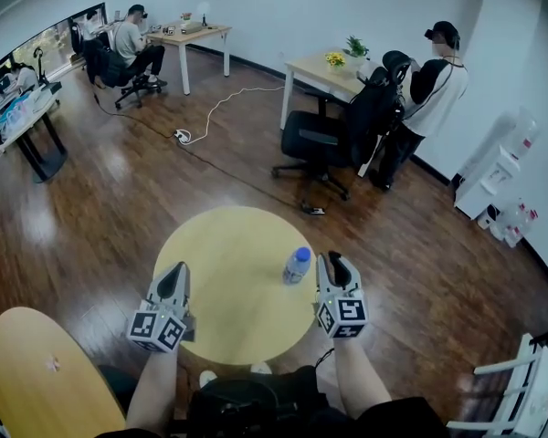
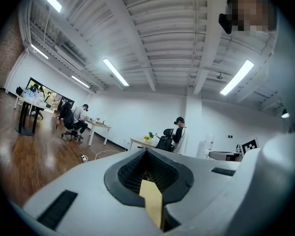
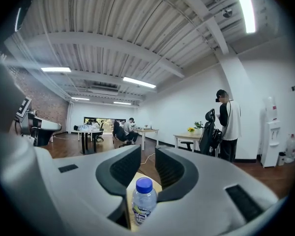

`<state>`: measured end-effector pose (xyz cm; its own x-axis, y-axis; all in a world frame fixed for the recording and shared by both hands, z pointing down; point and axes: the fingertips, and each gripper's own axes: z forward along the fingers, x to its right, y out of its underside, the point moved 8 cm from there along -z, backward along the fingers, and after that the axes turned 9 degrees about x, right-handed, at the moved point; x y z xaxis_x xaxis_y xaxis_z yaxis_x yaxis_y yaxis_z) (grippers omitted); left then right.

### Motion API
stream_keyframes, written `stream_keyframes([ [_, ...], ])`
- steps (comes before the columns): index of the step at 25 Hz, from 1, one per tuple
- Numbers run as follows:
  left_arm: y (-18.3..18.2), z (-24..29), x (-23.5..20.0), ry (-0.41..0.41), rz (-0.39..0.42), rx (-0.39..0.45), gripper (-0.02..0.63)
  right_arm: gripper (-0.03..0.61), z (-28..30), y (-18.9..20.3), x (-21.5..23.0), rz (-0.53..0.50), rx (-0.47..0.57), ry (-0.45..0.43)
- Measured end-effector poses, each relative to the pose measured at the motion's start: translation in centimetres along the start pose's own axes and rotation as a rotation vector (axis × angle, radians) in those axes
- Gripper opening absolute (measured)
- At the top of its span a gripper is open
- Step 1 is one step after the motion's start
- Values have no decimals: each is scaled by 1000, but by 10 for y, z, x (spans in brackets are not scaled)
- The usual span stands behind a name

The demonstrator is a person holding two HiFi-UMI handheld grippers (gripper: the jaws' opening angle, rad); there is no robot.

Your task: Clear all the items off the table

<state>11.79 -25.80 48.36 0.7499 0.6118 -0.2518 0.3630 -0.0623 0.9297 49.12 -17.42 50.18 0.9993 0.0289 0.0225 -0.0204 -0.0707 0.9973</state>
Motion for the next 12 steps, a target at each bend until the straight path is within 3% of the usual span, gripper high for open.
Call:
stream_keyframes([
  [3, 6, 5, -1, -8, 0, -22, 0, 95, 8, 8, 0, 4, -22, -23],
  [8, 22, 6, -4, -25, -14, -78, 0, 241, 24, 30, -4, 15, -88, -76],
  [12, 34, 5, -2, -9, 7, -151, 0, 308, 36, 54, -8, 35, -165, -99],
])
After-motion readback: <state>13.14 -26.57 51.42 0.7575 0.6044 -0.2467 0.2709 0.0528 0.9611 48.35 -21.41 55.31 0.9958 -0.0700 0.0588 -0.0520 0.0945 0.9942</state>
